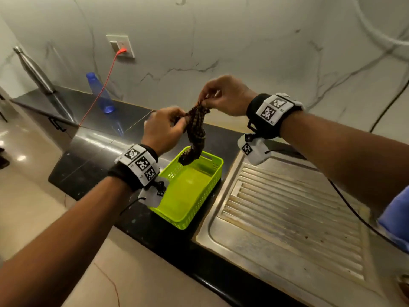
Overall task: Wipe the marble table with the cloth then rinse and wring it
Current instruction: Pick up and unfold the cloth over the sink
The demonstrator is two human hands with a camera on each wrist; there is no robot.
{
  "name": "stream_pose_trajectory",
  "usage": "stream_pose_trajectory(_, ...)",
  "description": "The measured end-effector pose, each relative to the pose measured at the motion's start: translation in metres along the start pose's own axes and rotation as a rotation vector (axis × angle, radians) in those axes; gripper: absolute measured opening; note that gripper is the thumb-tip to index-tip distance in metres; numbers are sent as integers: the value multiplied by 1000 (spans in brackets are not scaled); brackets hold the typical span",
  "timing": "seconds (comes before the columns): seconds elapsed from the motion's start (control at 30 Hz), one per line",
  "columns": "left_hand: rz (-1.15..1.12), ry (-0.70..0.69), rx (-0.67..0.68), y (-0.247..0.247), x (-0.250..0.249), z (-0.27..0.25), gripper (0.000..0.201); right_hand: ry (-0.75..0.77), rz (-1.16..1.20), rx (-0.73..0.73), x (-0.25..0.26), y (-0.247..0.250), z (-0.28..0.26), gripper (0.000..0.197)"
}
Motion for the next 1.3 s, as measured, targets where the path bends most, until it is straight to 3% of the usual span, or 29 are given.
stream_pose_trajectory(0.17, 16, -105, -96, 11, -82, 21, 18, -76, 47, -165, -5, 80, -36, 21)
stream_pose_trajectory(0.3, -226, -94, 8, -8, -138, 25, 18, -153, -16, -222, -18, 126, -76, 15)
stream_pose_trajectory(0.4, -323, -125, 58, -26, -171, 21, 20, -217, 118, -347, -33, 149, -110, 15)
stream_pose_trajectory(0.53, -390, -112, 100, -53, -200, 13, 23, -349, 440, -376, -46, 163, -154, 20)
stream_pose_trajectory(0.67, -237, -81, 87, -75, -207, 5, 17, -349, 554, -390, -52, 176, -186, 22)
stream_pose_trajectory(0.8, -203, -6, 132, -95, -208, -4, 20, -285, 411, -331, -61, 183, -209, 24)
stream_pose_trajectory(0.9, -210, -8, 171, -105, -211, -12, 23, -318, 333, -263, -71, 180, -218, 28)
stream_pose_trajectory(1.0, -182, -4, 177, -109, -210, -15, 21, -377, 388, -288, -76, 179, -221, 29)
stream_pose_trajectory(1.17, -236, 13, 193, -102, -207, -9, 23, -377, 596, -303, -67, 172, -212, 15)
stream_pose_trajectory(1.3, -208, -5, 207, -97, -205, 0, 20, -346, 527, -302, -66, 166, -199, 22)
Point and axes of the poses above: each hand's wrist, its own z-axis towards the middle knuckle, its own y-axis out of the back of the hand, x = y × z, the point moved 3 cm from there along z, towards the middle knuckle, and after that the axes turned 1 degree about z, right-handed, at the moved point
